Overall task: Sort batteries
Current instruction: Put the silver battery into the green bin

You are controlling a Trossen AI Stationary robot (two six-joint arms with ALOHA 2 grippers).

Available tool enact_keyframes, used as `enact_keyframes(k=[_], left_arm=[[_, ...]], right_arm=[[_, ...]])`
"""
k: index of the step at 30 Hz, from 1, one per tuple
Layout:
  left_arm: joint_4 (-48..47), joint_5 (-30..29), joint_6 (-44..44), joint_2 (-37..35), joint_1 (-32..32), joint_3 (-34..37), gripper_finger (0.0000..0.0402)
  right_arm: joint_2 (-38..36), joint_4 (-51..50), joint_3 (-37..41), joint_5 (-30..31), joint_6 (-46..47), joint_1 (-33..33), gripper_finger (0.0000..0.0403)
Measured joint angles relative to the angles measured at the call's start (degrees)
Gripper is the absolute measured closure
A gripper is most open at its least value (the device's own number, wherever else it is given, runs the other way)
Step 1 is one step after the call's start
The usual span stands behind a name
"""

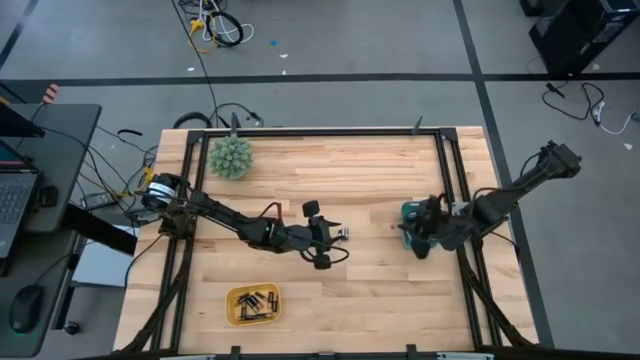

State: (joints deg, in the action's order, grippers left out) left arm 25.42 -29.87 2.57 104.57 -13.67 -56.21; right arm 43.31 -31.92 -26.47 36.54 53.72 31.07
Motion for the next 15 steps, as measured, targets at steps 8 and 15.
enact_keyframes(k=[8, 15], left_arm=[[1.2, 0.1, 0.1, 0.0, 0.2, 0.0, 0.0249], [2.2, 0.1, 0.2, 0.0, 0.2, 0.0, 0.0249]], right_arm=[[-1.0, -19.5, -7.7, -17.5, 6.3, 0.0, 0.0358], [-0.7, -32.5, -11.6, -17.2, 13.4, -0.6, 0.0358]])
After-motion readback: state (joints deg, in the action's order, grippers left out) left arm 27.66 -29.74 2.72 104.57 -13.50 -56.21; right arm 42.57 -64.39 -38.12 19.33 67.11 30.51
